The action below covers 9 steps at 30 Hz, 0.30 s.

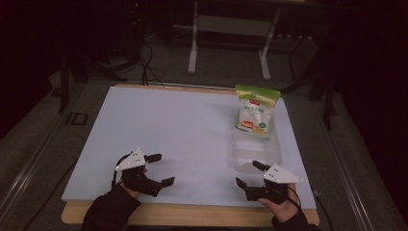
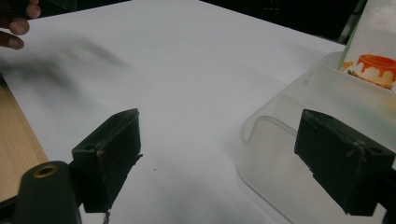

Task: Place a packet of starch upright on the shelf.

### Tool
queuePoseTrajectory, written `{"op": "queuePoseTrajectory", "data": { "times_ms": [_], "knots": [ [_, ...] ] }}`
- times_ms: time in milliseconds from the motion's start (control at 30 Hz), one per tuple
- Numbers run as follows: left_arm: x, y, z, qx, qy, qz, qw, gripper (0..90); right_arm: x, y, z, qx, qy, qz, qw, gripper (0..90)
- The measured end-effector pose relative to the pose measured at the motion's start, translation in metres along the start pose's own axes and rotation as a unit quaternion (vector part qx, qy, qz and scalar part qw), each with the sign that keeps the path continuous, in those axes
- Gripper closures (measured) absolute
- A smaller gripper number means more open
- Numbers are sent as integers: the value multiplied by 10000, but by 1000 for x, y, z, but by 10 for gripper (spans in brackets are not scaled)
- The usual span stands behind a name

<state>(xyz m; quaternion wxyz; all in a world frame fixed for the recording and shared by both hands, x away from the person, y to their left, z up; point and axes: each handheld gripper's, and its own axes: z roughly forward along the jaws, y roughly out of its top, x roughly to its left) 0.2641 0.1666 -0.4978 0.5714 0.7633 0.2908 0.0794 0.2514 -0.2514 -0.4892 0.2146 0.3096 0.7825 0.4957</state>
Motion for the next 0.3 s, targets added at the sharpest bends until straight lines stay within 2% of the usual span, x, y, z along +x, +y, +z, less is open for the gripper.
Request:
{"op": "queuePoseTrajectory", "data": {
  "times_ms": [300],
  "knots": [
    [1, -2, 1, 19, -40, -60, 10000, 0, 1, 1, -1, -47, 1, -76, 10000, 141]
  ]
}}
